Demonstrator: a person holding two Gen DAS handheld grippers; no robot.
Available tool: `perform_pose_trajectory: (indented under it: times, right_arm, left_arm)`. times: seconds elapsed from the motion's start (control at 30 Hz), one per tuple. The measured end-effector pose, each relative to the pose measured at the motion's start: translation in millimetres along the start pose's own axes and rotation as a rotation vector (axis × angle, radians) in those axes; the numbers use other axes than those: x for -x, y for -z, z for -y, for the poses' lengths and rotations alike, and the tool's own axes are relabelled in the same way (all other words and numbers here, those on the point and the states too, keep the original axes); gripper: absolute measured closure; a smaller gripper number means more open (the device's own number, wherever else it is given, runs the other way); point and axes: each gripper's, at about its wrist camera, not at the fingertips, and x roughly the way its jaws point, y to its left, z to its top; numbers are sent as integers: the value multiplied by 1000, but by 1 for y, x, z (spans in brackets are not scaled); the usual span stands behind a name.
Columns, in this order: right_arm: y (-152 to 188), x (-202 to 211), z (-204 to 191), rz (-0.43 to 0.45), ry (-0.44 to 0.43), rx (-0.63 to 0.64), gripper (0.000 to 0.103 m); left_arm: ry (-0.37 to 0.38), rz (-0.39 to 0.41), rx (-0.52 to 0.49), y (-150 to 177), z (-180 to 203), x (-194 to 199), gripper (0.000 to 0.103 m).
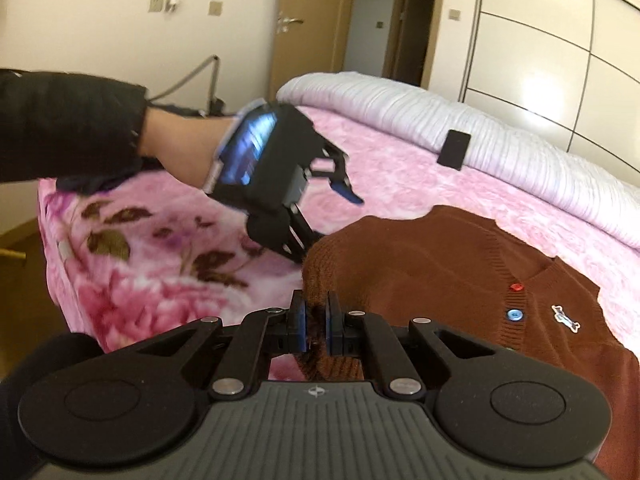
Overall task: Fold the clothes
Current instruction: 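Grasp one side edge of the brown vest with both grippers, then fold the held vest side over the button placket and open both grippers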
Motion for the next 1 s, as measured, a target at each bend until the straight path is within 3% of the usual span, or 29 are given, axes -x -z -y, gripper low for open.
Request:
perform_pose_trajectory:
  times: [0.07, 0.1, 0.17, 0.27, 0.43, 0.7, 0.77, 0.9, 1.0]
  right_arm:
    - [0, 0, 4, 3, -12, -14, 97]
    - [1, 0, 6, 4, -19, -21, 97]
    - [4, -2, 10, 6, -34, -41, 97]
    - [9, 2, 24, 28, -53, -117, 97]
    - [21, 25, 62, 103, -57, -273, 97]
    - [75, 103, 147, 267, 80, -530, 97]
    - [98, 120, 166, 274, 130, -593, 96]
    - [150, 139, 201, 237, 204, -745, 96]
    - [181, 136, 216, 165, 230, -813, 96]
  left_arm:
    - [-3, -3, -28, -4, -5, -9, 71]
    - [-2, -6, -40, -6, -8, -12, 86]
    - [2, -11, -63, -9, -15, -16, 97]
    - [-15, -12, -104, -18, -23, -12, 98]
    - [-62, -3, -145, -69, -53, -11, 99]
    - [-181, 120, -226, -224, -71, -44, 99]
    - [-177, 149, -235, -264, -63, -64, 99]
    - [-92, 153, -246, -330, -27, -112, 96]
    - [-23, 124, -247, -347, -3, -138, 93]
